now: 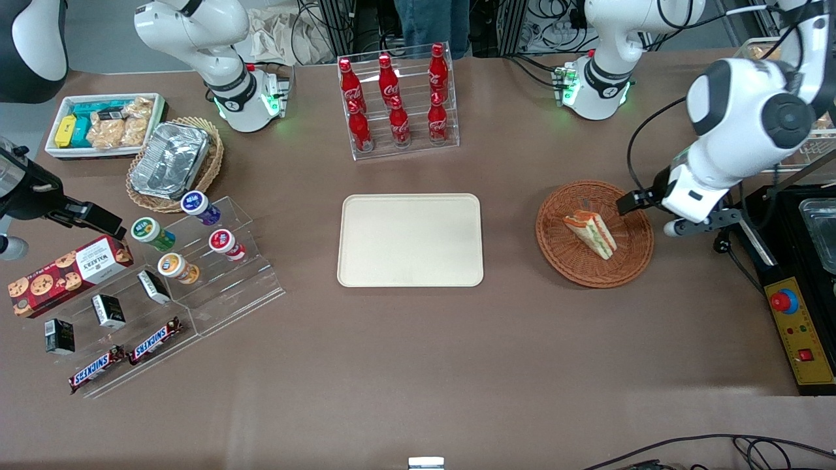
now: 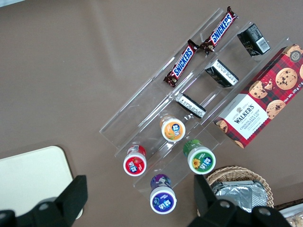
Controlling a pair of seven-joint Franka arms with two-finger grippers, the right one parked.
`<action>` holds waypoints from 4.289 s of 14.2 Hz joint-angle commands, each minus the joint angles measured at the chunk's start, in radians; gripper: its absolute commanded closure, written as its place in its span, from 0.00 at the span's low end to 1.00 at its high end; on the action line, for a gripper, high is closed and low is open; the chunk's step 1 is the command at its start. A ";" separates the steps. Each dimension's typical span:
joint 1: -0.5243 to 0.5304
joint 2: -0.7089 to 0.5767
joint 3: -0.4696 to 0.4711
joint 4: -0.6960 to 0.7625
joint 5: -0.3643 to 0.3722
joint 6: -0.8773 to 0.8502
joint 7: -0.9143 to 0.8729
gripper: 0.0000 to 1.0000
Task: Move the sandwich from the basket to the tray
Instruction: 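Move the left gripper over the sandwich in the wicker basket, then lower the left gripper and close it on the wrapped sandwich, then lift the sandwich out of the basket toward the cream tray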
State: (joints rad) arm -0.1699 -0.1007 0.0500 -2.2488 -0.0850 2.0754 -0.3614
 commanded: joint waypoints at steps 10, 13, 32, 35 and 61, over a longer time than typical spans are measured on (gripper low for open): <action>-0.074 0.101 -0.036 -0.213 -0.010 0.422 -0.412 0.00; -0.083 0.124 -0.036 -0.218 -0.009 0.448 -0.429 0.00; -0.082 0.102 -0.035 -0.250 0.045 0.516 -0.492 1.00; -0.080 0.093 -0.032 -0.102 0.045 0.309 -0.481 1.00; -0.263 0.223 -0.079 0.466 0.030 -0.301 -0.229 1.00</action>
State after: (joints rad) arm -0.3974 0.0790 -0.0207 -1.8332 -0.0520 1.7827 -0.5756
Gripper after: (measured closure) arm 0.811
